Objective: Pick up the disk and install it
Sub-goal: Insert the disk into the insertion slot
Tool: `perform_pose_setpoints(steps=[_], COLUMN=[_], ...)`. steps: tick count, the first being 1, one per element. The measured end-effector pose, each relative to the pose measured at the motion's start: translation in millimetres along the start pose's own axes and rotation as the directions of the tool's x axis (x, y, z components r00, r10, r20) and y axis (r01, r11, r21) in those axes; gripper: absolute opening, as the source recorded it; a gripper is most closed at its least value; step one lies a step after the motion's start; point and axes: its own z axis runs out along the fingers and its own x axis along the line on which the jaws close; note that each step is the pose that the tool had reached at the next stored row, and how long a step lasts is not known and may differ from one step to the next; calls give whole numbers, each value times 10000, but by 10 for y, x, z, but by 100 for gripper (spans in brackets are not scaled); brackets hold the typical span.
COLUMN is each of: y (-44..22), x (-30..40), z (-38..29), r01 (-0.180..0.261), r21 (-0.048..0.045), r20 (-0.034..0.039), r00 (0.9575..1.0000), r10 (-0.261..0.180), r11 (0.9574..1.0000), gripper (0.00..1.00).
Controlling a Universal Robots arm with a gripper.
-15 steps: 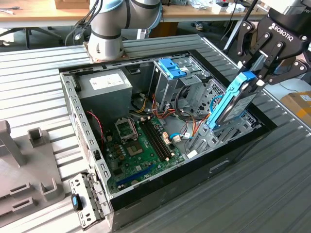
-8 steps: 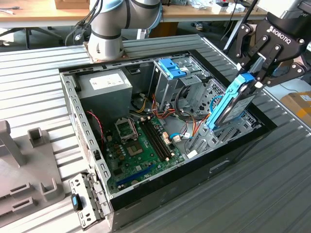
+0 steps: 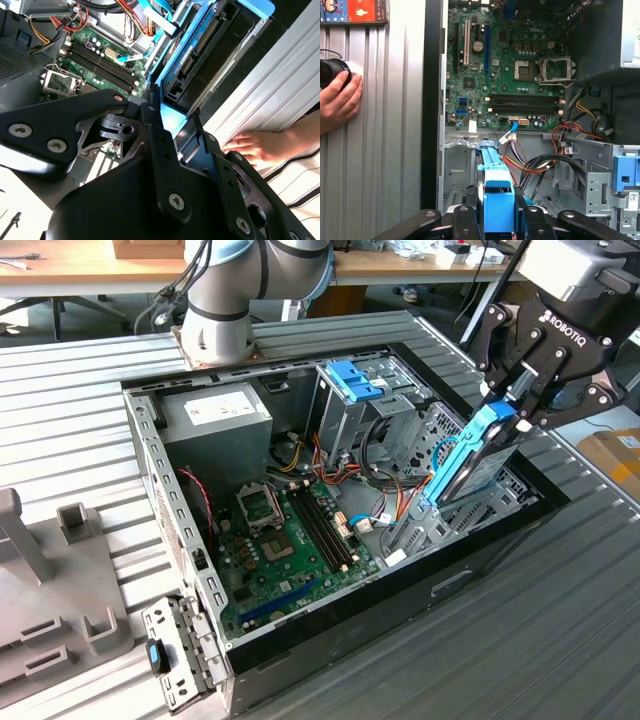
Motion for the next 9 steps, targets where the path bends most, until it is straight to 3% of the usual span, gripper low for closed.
perform_pose_setpoints(steps=[9], y=[1], x=[6], z=[149], r01=[0], r21=[-1], r20=[-1], r00=[10000], r10=[0], r11=[10000], gripper=[37])
